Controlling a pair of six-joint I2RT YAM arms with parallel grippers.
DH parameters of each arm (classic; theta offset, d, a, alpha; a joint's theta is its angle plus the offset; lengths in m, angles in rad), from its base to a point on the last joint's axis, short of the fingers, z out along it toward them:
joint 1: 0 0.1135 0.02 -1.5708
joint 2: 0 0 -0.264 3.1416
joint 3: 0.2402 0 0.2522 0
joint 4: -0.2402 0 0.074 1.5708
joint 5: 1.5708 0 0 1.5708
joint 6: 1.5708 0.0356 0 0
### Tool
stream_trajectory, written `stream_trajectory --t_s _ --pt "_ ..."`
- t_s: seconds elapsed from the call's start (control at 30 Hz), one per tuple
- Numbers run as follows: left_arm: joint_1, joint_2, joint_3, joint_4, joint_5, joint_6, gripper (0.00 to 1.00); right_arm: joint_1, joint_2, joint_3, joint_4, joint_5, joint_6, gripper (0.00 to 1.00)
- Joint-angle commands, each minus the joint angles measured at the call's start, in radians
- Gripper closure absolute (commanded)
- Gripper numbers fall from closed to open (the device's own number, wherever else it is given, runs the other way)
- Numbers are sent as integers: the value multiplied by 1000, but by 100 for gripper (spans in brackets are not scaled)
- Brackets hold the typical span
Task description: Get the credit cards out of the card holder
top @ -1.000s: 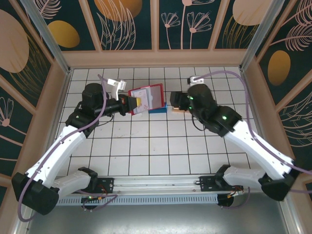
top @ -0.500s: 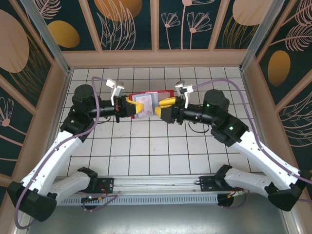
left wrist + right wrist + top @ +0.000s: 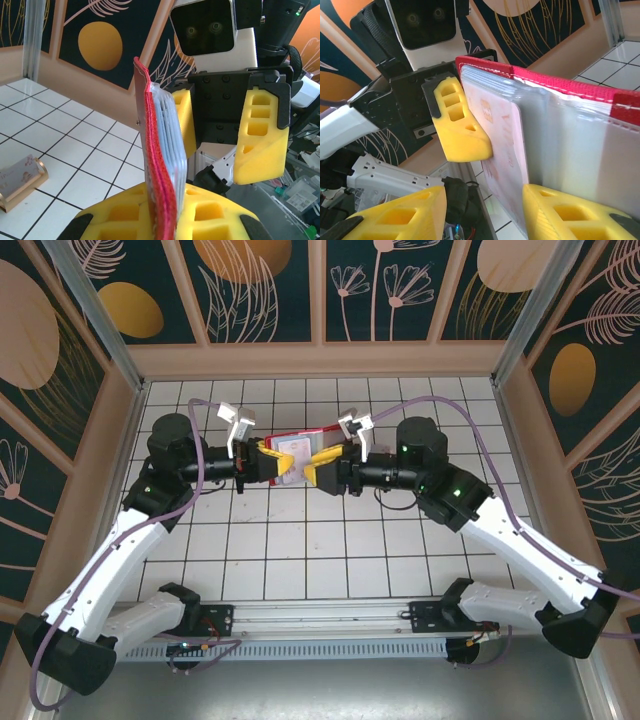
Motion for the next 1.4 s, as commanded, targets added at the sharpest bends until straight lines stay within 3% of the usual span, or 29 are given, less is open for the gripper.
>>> stream_trajectory --t_s 0.0,0.2,0.47,1.13,1.23,1.37 --pt "-4 -28 22 32 56 -10 100 4 5 44 -44 77 12 54" --pt "-4 -35 23 46 74 -25 100 4 -3 44 -45 111 26 53" --pt "-4 -20 29 44 64 -35 100 7 -6 23 25 -24 52 53" --pt "-4 -5 27 44 52 -53 100 22 -13 9 52 -111 68 53" --pt "-4 0 25 48 54 -58 93 24 -17 6 57 -124 69 53" --pt "-4 5 25 57 58 -63 91 27 -16 1 72 -147 75 53"
